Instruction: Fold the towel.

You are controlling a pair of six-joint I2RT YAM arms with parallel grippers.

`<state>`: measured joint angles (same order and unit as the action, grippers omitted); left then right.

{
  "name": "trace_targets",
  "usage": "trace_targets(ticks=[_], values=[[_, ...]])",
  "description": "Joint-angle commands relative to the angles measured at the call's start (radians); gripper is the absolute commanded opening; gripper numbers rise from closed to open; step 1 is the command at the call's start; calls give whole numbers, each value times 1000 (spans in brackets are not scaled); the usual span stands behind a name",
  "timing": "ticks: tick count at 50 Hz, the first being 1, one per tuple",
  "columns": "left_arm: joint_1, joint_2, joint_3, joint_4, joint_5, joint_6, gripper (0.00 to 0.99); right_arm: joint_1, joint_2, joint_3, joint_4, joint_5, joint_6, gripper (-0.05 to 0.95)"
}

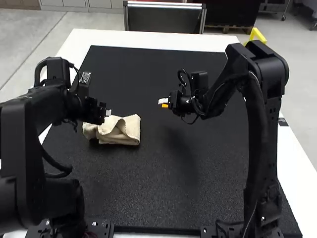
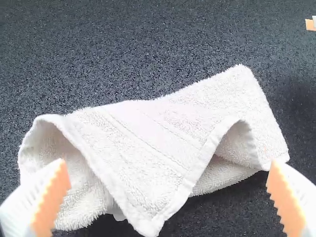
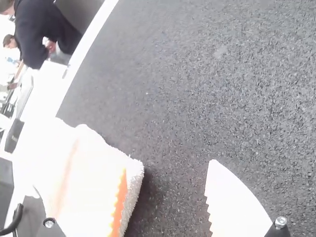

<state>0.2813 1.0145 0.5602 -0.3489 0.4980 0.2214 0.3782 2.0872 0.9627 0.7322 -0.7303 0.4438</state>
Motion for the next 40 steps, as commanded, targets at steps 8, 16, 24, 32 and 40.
trace_targets(ticks=[8, 16, 24, 32, 40], values=[[19, 59, 93, -67, -32, 76, 921, -9, -44, -1, 12, -27, -25, 407], [24, 113, 99, -84, -53, 93, 921, -16, -46, -5, 12, -32, -19, 407], [36, 144, 89, -98, -67, 108, 915, -33, -46, -19, 13, -40, -24, 408], [55, 167, 89, -91, -73, 116, 905, -53, -44, -19, 13, -50, -22, 408], [55, 184, 81, -94, -73, 118, 851, -70, -46, -21, 13, -60, -24, 408]])
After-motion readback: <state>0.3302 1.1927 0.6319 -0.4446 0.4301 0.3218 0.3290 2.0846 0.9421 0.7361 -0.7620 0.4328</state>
